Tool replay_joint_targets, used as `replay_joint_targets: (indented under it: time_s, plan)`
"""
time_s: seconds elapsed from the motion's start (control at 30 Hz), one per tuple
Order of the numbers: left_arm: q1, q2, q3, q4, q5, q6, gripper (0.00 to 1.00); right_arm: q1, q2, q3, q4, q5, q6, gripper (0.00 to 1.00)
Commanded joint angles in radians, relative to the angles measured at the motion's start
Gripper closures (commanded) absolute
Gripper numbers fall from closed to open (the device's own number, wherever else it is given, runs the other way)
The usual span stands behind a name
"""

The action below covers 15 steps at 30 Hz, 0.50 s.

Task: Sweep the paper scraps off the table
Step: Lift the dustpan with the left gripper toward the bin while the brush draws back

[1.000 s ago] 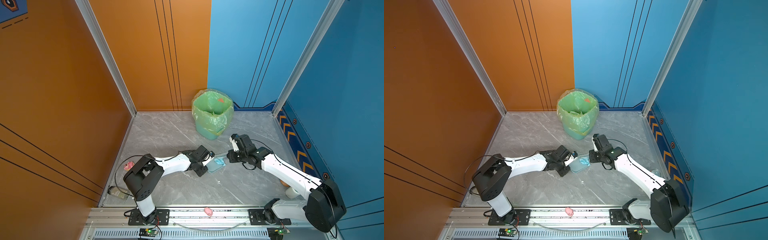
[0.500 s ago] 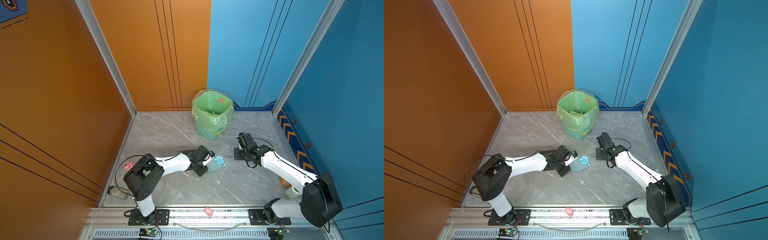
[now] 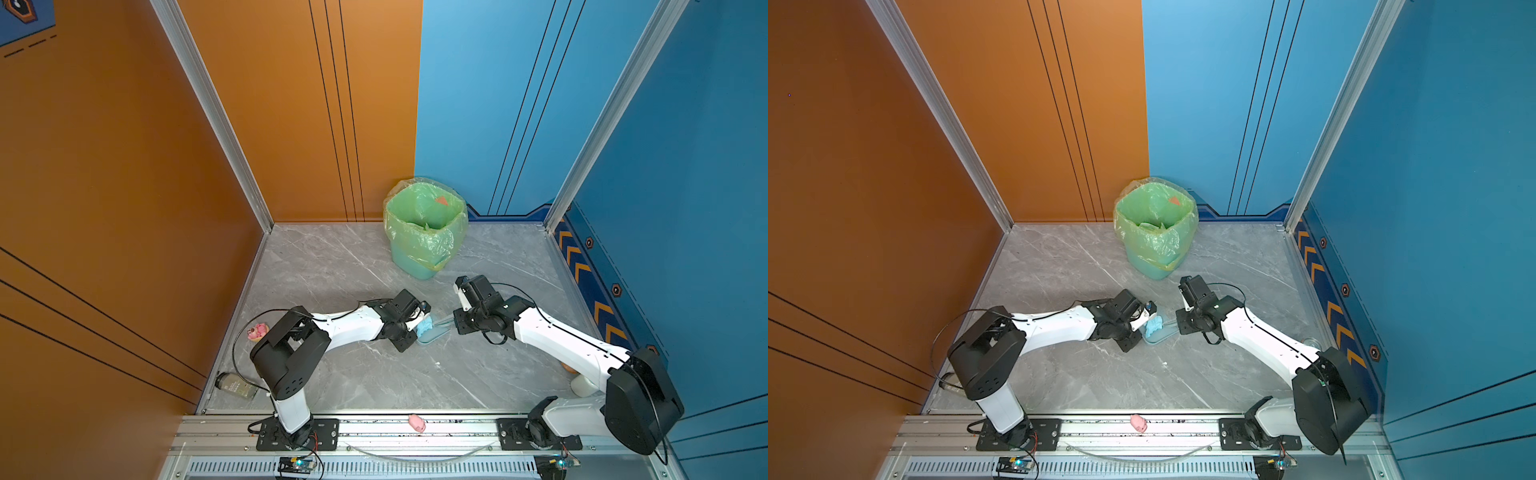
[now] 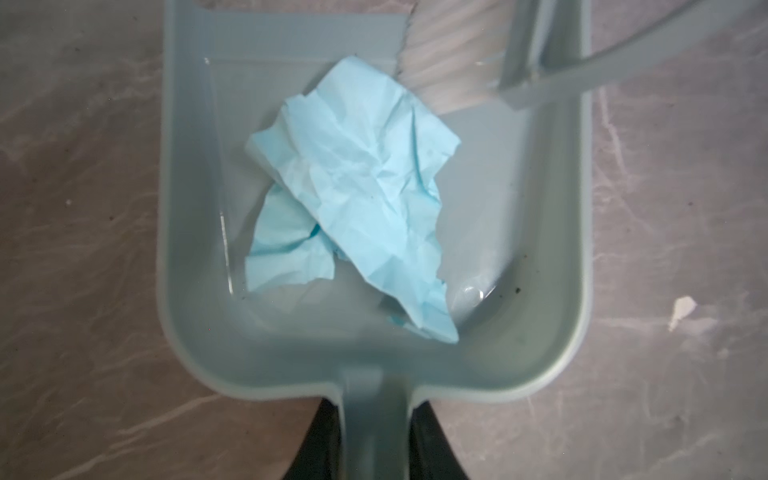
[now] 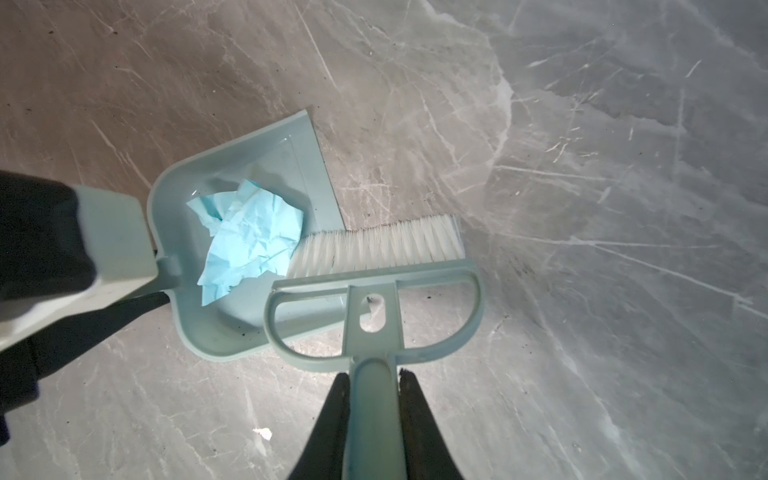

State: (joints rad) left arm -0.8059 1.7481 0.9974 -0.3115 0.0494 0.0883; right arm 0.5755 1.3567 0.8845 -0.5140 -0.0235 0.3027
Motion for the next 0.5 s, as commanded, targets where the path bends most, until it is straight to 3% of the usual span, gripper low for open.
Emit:
replay_joint_targets:
  time_s: [0.0, 0.23, 0.47]
  plan:
    - [-0.007, -0.009, -0.003, -0.031, -0.032, 0.001, 1.00, -0.014, -0.039, 0.010, -0.012, 0.005, -0.015, 1.00]
    - [-0.007, -0.093, -0.054, 0.010, -0.089, -0.001, 1.00, -0.099, -0.140, -0.032, 0.006, 0.040, 0.032, 1.00]
    - [-0.007, -0.187, -0.002, -0.091, -0.102, 0.005, 1.00, -0.204, -0.202, -0.059, 0.040, -0.001, 0.082, 1.00]
